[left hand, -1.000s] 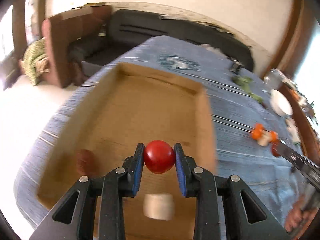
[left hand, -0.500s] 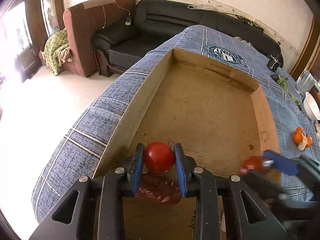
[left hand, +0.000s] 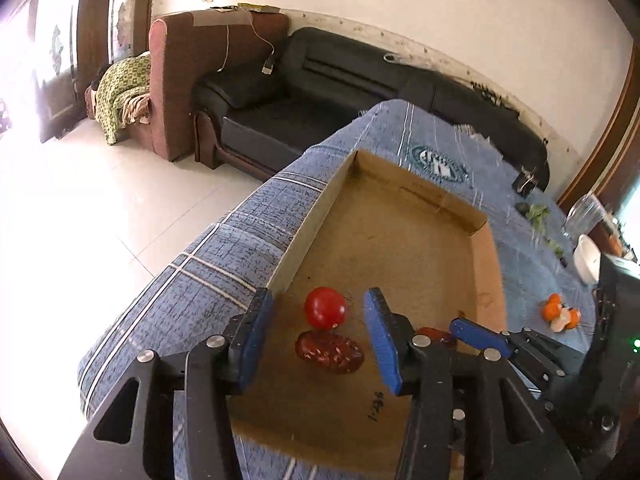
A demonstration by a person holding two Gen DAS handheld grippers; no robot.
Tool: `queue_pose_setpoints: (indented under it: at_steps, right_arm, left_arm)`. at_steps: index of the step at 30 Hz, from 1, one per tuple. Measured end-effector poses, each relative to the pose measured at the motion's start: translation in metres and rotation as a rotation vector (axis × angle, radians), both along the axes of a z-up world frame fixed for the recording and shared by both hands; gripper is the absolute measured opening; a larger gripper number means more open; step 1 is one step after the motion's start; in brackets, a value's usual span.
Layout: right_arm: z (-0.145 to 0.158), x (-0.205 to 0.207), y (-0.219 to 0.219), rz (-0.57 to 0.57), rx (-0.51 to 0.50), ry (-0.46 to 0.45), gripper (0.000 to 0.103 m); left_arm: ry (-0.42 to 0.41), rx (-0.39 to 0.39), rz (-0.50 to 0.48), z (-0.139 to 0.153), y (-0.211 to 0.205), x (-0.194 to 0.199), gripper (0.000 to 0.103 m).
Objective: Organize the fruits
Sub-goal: 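Carry the tomato and date into the cardboard tray and release both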
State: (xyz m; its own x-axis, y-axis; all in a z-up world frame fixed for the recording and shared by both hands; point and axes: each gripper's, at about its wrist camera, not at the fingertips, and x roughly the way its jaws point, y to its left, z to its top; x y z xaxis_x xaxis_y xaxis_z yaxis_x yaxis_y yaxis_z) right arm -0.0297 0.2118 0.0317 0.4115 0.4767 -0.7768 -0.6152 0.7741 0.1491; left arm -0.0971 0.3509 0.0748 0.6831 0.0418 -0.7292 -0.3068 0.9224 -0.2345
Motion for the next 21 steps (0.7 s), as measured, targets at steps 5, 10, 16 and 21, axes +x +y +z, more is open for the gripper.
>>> queue_pose_setpoints:
  at_steps: [5, 10, 16, 21]
  right_arm:
    - [0.017, -0.011, -0.024, -0.038, 0.062, -0.017, 0.062]
    - [0.036, -0.028, -0.064, -0.112, 0.131, -0.049, 0.067]
    - [0.044, -0.04, -0.127, -0.22, 0.158, -0.069, 0.071]
    - [0.029, -0.038, -0.206, -0.362, 0.11, -0.064, 0.071]
  left_arm:
    - [-0.044, -0.048, -0.004, 0.013, -0.012, -0.019, 0.052]
    - [-0.078, -0.071, -0.066, 0.025, -0.042, -0.027, 0.057]
    - [-0.082, -0.047, -0.18, 0.033, -0.091, -0.028, 0.058]
    - [-0.076, -0.02, -0.264, 0.035, -0.128, -0.025, 0.06]
